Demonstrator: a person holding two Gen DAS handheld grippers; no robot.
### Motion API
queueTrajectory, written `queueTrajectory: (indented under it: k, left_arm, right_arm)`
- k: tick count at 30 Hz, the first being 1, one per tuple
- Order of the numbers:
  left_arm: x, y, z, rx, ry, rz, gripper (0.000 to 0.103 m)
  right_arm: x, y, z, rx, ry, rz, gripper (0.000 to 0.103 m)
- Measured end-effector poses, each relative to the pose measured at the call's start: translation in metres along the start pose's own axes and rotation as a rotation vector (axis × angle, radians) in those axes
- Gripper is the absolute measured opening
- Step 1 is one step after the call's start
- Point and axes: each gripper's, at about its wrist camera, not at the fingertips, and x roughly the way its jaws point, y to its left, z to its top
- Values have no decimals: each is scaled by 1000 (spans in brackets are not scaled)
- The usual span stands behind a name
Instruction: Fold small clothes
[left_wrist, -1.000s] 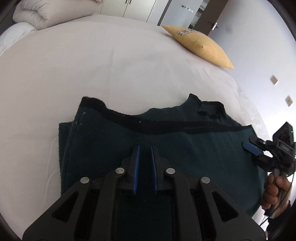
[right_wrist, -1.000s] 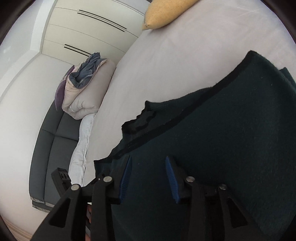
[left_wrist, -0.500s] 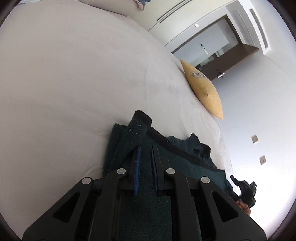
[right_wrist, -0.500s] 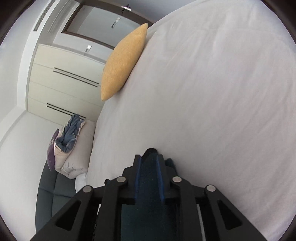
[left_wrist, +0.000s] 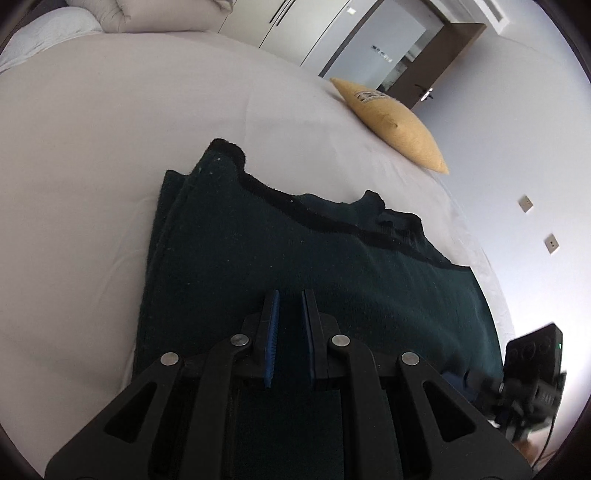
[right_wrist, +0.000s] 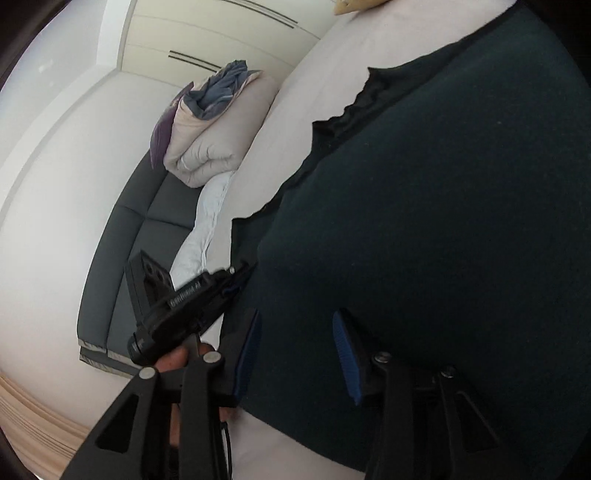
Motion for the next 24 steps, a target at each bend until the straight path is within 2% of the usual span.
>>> queueTrajectory:
  k: [4, 6, 8, 11, 13, 14, 15, 17, 18, 19, 20, 21, 23, 24]
  left_arm:
    - [-12, 7, -9, 2, 2, 20, 11]
    - [-19, 8, -14, 9, 0, 27, 11]
    - [-27, 13, -22, -2, -7, 27, 11]
    - [-52, 27, -36, -43, -25, 12, 11]
    - [-73, 34, -47, -69, -38, 20, 11]
    - [-86, 38, -54, -91, -46, 46, 11]
    - [-97, 42, -59, -114, -51, 59, 11]
    - [-120, 54, -70, -184, -75, 54, 13]
    - [-132, 63, -77, -218, -83, 42, 16]
    - [-137, 67, -81, -244, -77, 36, 32]
    - [-142, 73, -87, -277, -58, 35, 64]
    - [-146, 76, -90, -292, -59, 26, 74]
    - [-152, 75, -90, -291, -71, 3, 76]
    - [-147, 72, -87, -291, -42, -27, 77]
  right_arm:
    - [-59, -32, 22, 51, -182, -37, 36]
    - [-92, -51, 28, 90, -272, -75, 25]
    - [-123, -70, 30, 157, -355, -76, 16]
    - [-166, -82, 30, 190, -470, -125, 16]
    - [-187, -83, 26, 217, -518, -176, 26]
    - [-195, -82, 21, 235, -539, -194, 44]
    - [-201, -79, 15, 240, -560, -195, 55]
    - [-202, -67, 6, 217, -552, -195, 62]
    - [-198, -59, 2, 200, -541, -191, 64]
    - [-194, -52, -1, 186, -526, -188, 66]
    - [-190, -47, -3, 175, -509, -184, 69]
    - [-184, -40, -4, 157, -484, -171, 70]
    - [-167, -24, -5, 121, -415, -145, 70]
    - [-157, -14, -5, 92, -384, -140, 70]
